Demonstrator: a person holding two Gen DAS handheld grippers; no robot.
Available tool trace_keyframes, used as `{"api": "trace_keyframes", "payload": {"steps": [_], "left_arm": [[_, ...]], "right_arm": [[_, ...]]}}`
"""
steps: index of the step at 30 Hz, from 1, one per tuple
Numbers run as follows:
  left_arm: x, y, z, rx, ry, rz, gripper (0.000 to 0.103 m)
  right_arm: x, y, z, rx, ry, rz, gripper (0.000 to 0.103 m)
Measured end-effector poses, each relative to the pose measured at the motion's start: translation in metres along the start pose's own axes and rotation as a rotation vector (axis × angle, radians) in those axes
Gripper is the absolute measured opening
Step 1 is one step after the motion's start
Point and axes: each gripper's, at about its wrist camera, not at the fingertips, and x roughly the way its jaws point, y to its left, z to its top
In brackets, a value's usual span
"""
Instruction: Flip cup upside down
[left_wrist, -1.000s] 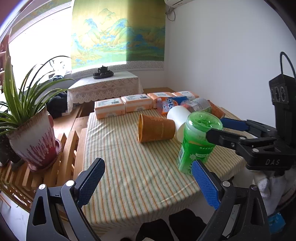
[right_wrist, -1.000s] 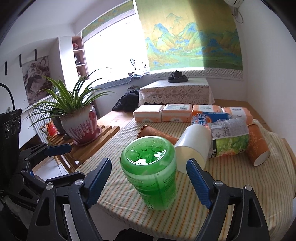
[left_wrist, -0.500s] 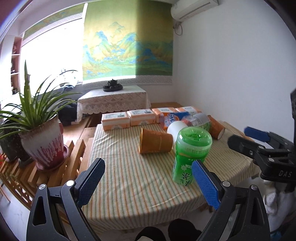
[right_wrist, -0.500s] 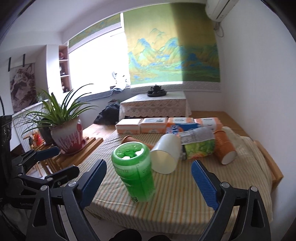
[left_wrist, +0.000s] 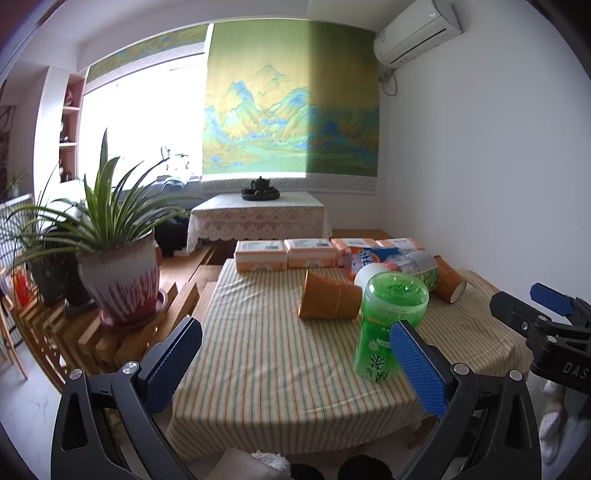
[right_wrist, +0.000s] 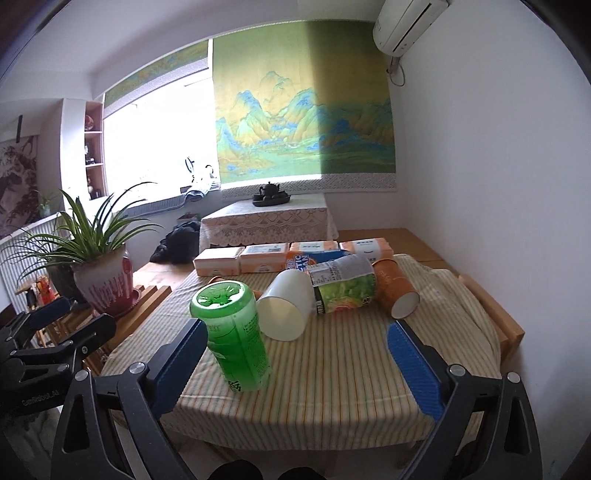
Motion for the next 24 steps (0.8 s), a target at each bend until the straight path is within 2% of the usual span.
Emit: {"api": "trace_keyframes", "payload": {"steps": [24], "left_arm": [[0.006,-0.003,-0.01,-0.011,0.022,0.028,0.103]], "right_arm": [[-0.009,0.0,-0.016,0.02,0.0,-0.026,0.098]]}}
